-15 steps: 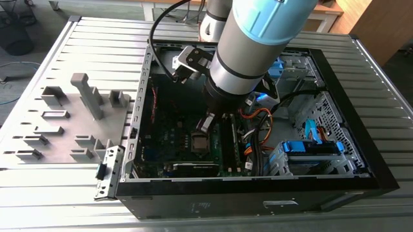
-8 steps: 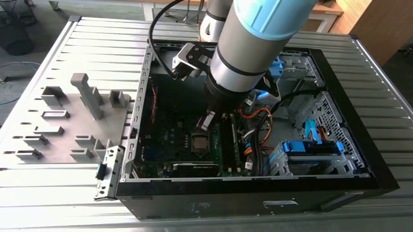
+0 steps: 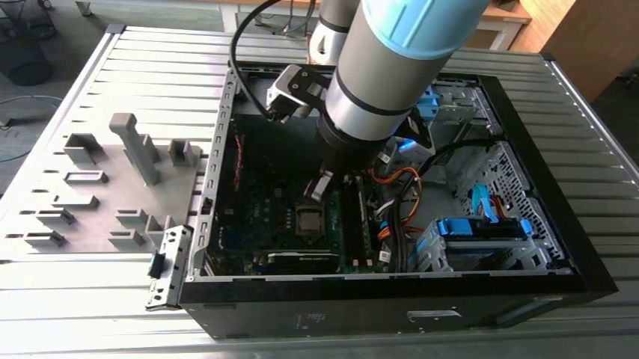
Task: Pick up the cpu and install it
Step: 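Install the first cpu locking lever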
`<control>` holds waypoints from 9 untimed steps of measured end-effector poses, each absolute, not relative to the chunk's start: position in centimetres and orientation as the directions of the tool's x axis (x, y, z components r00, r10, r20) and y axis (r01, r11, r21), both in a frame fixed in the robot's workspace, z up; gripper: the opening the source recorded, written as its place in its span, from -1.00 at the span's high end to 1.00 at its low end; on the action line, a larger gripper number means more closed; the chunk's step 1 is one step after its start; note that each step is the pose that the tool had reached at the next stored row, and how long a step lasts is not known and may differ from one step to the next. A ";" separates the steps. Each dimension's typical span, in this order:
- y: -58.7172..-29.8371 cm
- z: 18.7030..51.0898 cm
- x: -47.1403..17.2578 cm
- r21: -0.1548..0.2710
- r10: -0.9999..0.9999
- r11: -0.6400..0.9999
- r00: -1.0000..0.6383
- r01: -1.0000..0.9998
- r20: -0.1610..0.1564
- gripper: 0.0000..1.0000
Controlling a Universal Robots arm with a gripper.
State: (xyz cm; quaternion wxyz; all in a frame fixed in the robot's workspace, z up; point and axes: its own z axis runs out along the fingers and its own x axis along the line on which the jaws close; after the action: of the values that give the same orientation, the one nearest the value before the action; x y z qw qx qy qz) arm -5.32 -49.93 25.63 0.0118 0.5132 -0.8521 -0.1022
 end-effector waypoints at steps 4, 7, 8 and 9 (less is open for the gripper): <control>-49.7 25.6 -5.3 0.186 -0.877 0.452 -0.473 -0.872 -0.085 0.79; -49.6 25.6 -5.2 0.186 -0.877 0.452 -0.473 -0.872 -0.085 0.79; -49.5 25.6 -5.2 0.186 -0.877 0.452 -0.473 -0.872 -0.085 0.79; -49.5 25.6 -5.1 0.186 -0.877 0.452 -0.473 -0.872 -0.085 0.79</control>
State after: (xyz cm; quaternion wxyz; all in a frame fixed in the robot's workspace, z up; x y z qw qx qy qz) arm -5.10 -49.46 25.56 0.0117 0.5132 -0.8521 -0.1023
